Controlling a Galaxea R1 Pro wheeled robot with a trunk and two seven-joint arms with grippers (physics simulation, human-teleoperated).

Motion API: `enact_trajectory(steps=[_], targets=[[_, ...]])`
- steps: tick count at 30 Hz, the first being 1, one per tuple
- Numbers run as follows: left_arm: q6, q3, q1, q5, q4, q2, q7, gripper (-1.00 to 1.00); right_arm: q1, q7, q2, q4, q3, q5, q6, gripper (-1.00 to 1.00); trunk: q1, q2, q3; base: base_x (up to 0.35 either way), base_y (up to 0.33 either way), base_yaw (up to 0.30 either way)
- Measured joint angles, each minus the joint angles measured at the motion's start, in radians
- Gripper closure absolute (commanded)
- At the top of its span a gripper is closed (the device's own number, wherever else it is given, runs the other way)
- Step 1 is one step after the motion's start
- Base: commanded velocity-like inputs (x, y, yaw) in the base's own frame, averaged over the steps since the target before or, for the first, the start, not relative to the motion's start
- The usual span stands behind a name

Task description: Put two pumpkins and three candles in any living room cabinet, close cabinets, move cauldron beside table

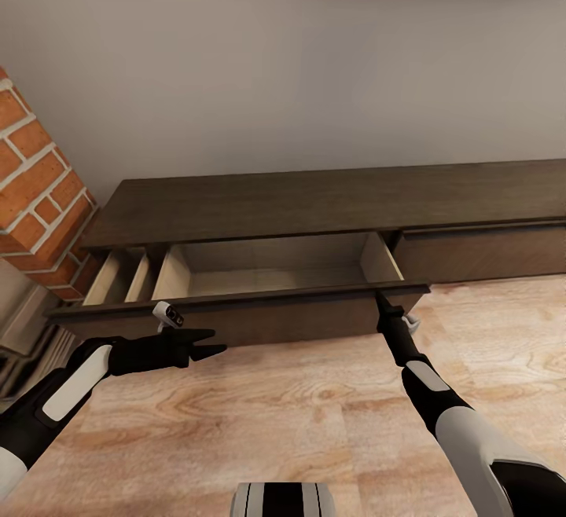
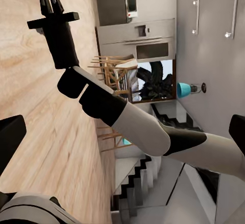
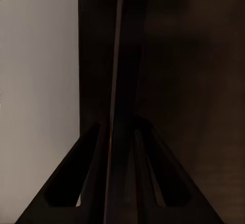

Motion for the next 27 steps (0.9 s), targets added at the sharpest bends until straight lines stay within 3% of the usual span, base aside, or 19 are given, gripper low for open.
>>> enact_trajectory(steps=[27], targets=[[0.000, 0.000, 0.000, 0.000, 0.000, 0.000, 0.000, -1.00, 0.000, -0.001, 0.000, 0.000, -0.005, -0.002, -0.001, 1.00, 0.000, 0.000, 0.000, -0.054, 0.000, 0.000]])
